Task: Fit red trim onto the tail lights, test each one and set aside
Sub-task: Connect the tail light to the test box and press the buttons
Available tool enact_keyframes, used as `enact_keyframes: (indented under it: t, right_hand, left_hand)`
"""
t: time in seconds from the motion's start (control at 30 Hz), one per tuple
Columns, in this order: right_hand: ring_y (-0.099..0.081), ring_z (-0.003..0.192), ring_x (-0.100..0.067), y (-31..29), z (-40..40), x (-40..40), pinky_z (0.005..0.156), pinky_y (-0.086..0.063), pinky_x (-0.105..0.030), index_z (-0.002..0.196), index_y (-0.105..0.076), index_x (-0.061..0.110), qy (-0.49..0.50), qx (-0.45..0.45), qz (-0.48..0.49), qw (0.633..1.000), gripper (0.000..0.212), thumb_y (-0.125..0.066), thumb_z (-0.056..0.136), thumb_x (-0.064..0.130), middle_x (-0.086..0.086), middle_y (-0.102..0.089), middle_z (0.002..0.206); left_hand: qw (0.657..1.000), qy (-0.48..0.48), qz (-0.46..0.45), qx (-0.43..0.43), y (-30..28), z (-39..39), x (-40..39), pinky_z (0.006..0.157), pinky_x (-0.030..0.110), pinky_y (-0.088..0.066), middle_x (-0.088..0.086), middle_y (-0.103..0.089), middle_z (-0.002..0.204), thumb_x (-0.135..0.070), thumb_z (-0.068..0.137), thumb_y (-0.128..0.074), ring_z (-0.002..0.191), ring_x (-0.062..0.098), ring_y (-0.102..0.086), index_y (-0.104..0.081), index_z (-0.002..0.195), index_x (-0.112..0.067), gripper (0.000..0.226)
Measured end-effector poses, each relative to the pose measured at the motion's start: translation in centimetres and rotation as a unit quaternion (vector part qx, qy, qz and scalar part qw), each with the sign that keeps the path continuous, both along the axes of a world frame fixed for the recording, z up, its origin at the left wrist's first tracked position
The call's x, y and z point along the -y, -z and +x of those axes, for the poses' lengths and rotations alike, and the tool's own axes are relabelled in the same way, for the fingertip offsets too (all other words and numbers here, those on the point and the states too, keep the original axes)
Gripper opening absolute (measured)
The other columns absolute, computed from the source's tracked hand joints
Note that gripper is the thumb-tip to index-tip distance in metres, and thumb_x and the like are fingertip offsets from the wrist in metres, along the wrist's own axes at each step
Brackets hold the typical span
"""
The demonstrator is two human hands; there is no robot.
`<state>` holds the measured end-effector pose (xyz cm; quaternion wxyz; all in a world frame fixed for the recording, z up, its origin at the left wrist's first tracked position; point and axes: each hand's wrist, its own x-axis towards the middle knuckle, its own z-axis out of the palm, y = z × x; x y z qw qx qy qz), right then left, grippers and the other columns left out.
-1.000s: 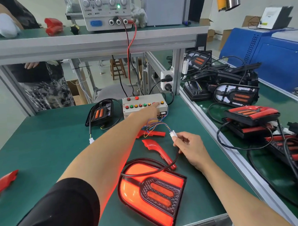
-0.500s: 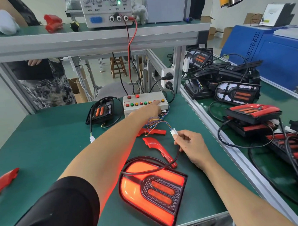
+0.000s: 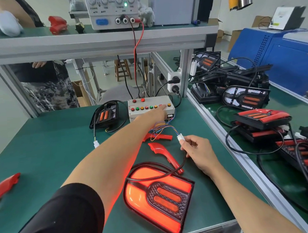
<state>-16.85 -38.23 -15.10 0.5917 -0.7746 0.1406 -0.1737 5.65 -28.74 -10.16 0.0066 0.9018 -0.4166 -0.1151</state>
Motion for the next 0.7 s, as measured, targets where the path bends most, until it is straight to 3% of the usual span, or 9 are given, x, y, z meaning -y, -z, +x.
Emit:
enact_keyframes:
  t: [0.1,0.2,0.33,0.43,0.5,0.57,0.7]
  right_hand:
    - [-0.054,0.055,-0.003,0.0,0.0,0.0,0.055,-0.048,-0.015,0.089,-0.076,0.025,0.001,0.0,-0.001,1.0,0.01,-0.069,0.097,0.024,0.005,-0.071,0.07]
    - [-0.055,0.056,-0.003,0.0,0.0,0.0,0.056,-0.049,-0.017,0.09,-0.076,0.026,0.001,-0.002,0.001,1.0,0.01,-0.069,0.096,0.023,0.006,-0.071,0.07]
    - [-0.054,0.055,-0.003,0.0,0.0,0.0,0.055,-0.049,-0.017,0.089,-0.076,0.026,0.004,-0.004,0.014,1.0,0.01,-0.07,0.096,0.022,0.007,-0.071,0.069]
    - [-0.054,0.057,-0.004,-0.1,0.0,-0.1,0.057,-0.049,-0.02,0.09,-0.076,0.026,0.004,-0.008,0.021,1.0,0.01,-0.07,0.096,0.022,0.006,-0.071,0.07]
    - [-0.054,0.057,-0.004,-0.1,-0.1,-0.2,0.057,-0.049,-0.02,0.092,-0.076,0.026,0.004,-0.008,0.021,1.0,0.009,-0.07,0.096,0.022,0.006,-0.071,0.07]
    - [-0.053,0.056,-0.003,-0.2,-0.1,-0.3,0.057,-0.049,-0.018,0.092,-0.076,0.026,0.002,-0.007,0.025,1.0,0.01,-0.069,0.097,0.022,0.006,-0.072,0.07]
    - [-0.052,0.052,0.002,-0.7,-0.2,-0.7,0.054,-0.045,-0.012,0.089,-0.076,0.021,0.004,0.005,0.028,1.0,0.012,-0.068,0.098,0.02,0.007,-0.071,0.069]
  left_hand:
    - [1.0,0.002,0.009,0.004,-0.2,-0.1,0.0,0.106,0.038,-0.041,0.006,-0.006,0.17,0.002,0.094,-0.057,0.137,0.035,-0.045,-0.058,0.137,-0.003,0.044]
    - [1.0,-0.003,-0.01,0.002,-0.3,-0.5,-0.2,0.103,0.039,-0.044,0.007,-0.014,0.169,0.004,0.091,-0.056,0.135,0.035,-0.048,-0.059,0.138,-0.004,0.048]
    - [0.97,-0.061,-0.236,0.014,-0.7,-2.2,-1.3,0.101,0.041,-0.047,0.008,-0.052,0.149,0.005,0.089,-0.049,0.127,0.031,-0.056,-0.068,0.12,-0.01,0.04]
    - [0.932,-0.087,-0.351,-0.027,-1.9,-3.7,-2.5,0.082,0.031,-0.048,0.007,-0.072,0.112,-0.01,0.1,-0.048,0.094,0.022,-0.063,-0.07,0.111,-0.01,0.025]
    - [0.915,-0.099,-0.374,-0.116,-3.0,-4.7,-3.5,0.073,0.032,-0.05,0.002,-0.074,0.086,-0.023,0.104,-0.047,0.074,0.018,-0.064,-0.071,0.1,-0.01,0.028]
    - [0.904,-0.089,-0.376,-0.184,-4.0,-5.7,-4.5,0.078,0.035,-0.055,0.001,-0.073,0.076,-0.03,0.106,-0.048,0.071,0.015,-0.065,-0.073,0.094,-0.01,0.034]
    - [0.955,0.026,-0.289,-0.067,-5.1,-8.2,-6.1,0.086,0.031,-0.05,-0.003,-0.074,0.098,-0.031,0.099,-0.063,0.093,0.014,-0.066,-0.075,0.107,-0.016,0.022]
